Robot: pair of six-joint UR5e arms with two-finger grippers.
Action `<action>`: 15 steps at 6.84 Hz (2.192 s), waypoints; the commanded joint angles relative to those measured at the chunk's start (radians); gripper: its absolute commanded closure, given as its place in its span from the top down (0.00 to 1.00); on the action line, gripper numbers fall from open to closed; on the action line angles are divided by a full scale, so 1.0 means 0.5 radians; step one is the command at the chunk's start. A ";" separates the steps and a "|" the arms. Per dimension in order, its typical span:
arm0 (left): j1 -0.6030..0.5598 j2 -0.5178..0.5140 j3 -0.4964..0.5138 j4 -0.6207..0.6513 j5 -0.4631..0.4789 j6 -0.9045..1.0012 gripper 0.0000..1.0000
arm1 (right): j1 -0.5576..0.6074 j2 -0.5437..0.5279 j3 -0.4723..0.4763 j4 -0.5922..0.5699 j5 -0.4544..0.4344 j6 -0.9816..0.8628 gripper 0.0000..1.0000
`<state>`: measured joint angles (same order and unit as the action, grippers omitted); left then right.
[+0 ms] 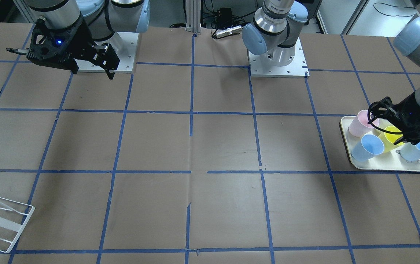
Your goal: Transfer IKEA cup to right arm and place on rack
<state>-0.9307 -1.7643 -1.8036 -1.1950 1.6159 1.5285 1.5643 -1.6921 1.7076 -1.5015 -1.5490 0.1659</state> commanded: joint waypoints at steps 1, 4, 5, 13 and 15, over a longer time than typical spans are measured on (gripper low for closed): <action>0.048 -0.210 -0.004 0.171 0.106 0.256 1.00 | 0.001 -0.006 0.002 -0.001 -0.007 0.015 1.00; 0.082 -0.315 0.057 0.312 0.021 0.226 1.00 | 0.001 -0.006 0.002 -0.013 -0.007 -0.003 1.00; 0.106 -0.355 0.033 0.328 -0.025 0.223 0.98 | 0.001 0.000 0.002 -0.031 -0.007 0.003 1.00; 0.122 -0.411 0.054 0.301 -0.118 0.058 0.04 | -0.033 0.003 0.006 -0.117 -0.007 -0.007 1.00; 0.116 -0.380 0.063 0.258 -0.121 0.002 0.00 | -0.045 0.012 -0.016 -0.117 0.018 0.009 1.00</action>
<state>-0.8717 -1.9615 -1.7769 -1.0503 1.5568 1.5459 1.5450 -1.6892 1.7070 -1.5622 -1.5486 0.1669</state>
